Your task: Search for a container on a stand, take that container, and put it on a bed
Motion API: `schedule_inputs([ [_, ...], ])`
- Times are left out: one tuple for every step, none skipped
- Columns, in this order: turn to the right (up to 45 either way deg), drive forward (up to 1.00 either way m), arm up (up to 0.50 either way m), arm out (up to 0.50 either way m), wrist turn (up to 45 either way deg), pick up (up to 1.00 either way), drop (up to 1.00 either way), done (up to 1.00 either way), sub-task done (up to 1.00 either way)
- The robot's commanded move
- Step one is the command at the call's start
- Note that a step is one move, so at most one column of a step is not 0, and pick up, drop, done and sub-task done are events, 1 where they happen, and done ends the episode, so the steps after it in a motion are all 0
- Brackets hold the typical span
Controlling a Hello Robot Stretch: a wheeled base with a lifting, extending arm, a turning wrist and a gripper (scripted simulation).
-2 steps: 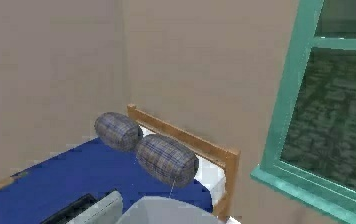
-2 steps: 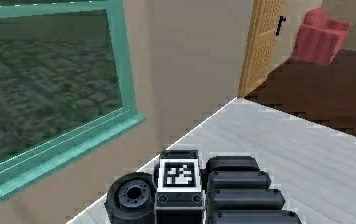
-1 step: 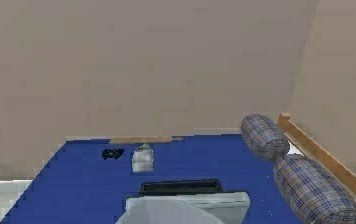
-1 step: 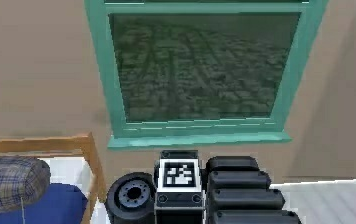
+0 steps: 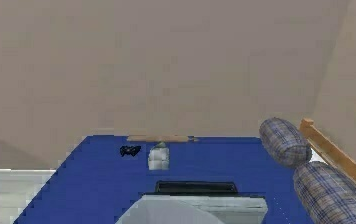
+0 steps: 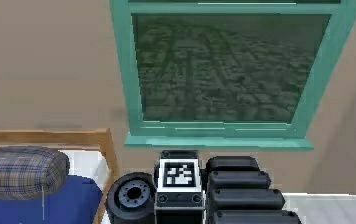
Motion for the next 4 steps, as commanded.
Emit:
schedule_inputs([
  [45.0, 0.0, 0.0, 0.0, 0.0, 0.0, 0.0, 0.0, 0.0],
  [45.0, 0.0, 0.0, 0.0, 0.0, 0.0, 0.0, 0.0, 0.0],
  [15.0, 0.0, 0.0, 0.0, 0.0, 0.0, 0.0, 0.0, 0.0],
  [-45.0, 0.0, 0.0, 0.0, 0.0, 0.0, 0.0, 0.0, 0.0],
])
